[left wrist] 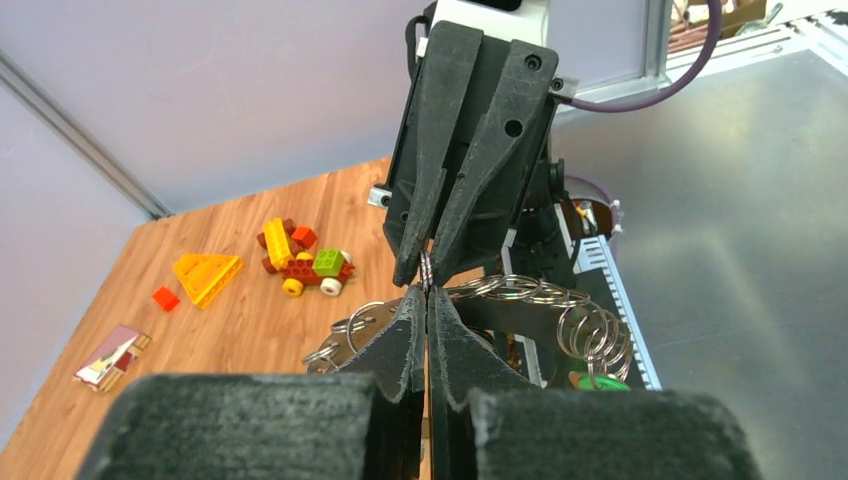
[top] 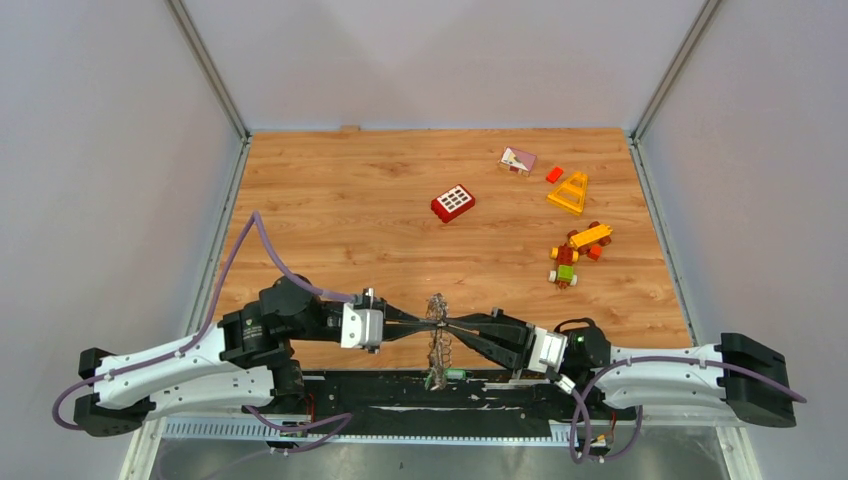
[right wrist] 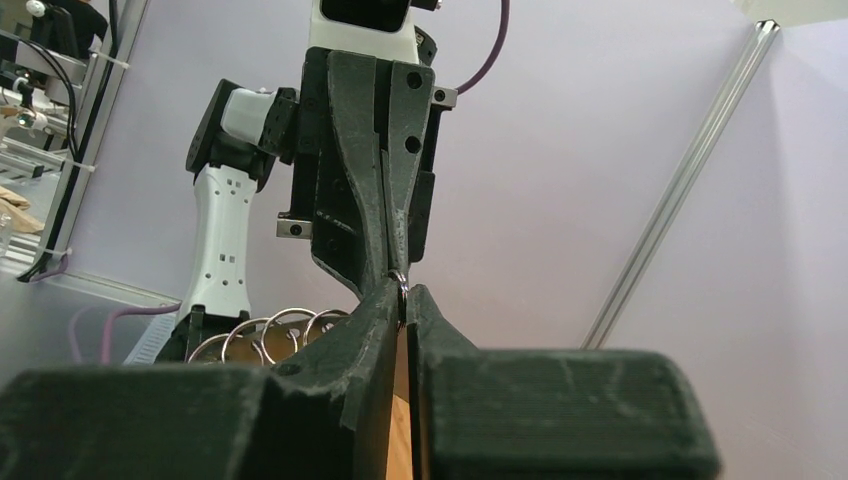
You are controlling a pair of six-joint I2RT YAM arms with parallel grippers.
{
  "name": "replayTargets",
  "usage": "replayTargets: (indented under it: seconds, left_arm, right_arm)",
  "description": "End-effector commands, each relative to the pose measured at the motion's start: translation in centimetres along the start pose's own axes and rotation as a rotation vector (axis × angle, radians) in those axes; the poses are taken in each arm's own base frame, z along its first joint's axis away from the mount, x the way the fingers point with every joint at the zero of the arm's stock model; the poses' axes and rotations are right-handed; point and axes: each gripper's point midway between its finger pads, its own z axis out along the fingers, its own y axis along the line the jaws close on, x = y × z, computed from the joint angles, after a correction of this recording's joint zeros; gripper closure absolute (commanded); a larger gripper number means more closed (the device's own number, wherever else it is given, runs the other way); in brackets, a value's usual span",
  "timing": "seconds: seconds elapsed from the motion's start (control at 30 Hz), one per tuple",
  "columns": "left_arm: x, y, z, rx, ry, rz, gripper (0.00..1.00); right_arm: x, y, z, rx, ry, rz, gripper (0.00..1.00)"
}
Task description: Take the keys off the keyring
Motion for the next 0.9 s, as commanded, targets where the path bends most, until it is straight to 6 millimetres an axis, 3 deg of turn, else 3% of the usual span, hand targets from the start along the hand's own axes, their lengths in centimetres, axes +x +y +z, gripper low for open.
replayTargets:
  seconds: [0.0, 0.23, 0.4, 0.67, 0.87]
  left_arm:
    - [-1.2, 1.0, -0.4, -0.034, 0.009, 0.052, 1.00]
    - [-0.7, 1.8, -1.3, -0.079, 0.055, 0.074, 1.00]
    - [-0.3, 2.0, -1.7, -0.079, 0.110, 0.091, 1.00]
    - [1.2, 2.2, -2.7, -0.030, 0.307, 0.133, 1.00]
    - [2.0, 2.7, -3.2, -0.021, 0.418, 0.145, 1.00]
  right_arm:
    - [-2.6, -1.1, 0.7, 0.021, -0.059, -0.026, 0.87]
    - [-2.9, -0.6, -0.2, -0.038, 0.013, -0.023, 0.72]
    - [-3.3, -0.4, -0.4, -0.093, 0.109, 0.016, 0.71]
    - [-1.5, -0.6, -0.3, -0.125, 0.461, 0.190, 0.73]
    - [0.6, 0.1, 0.0, -0.152, 0.618, 0.254, 0.75]
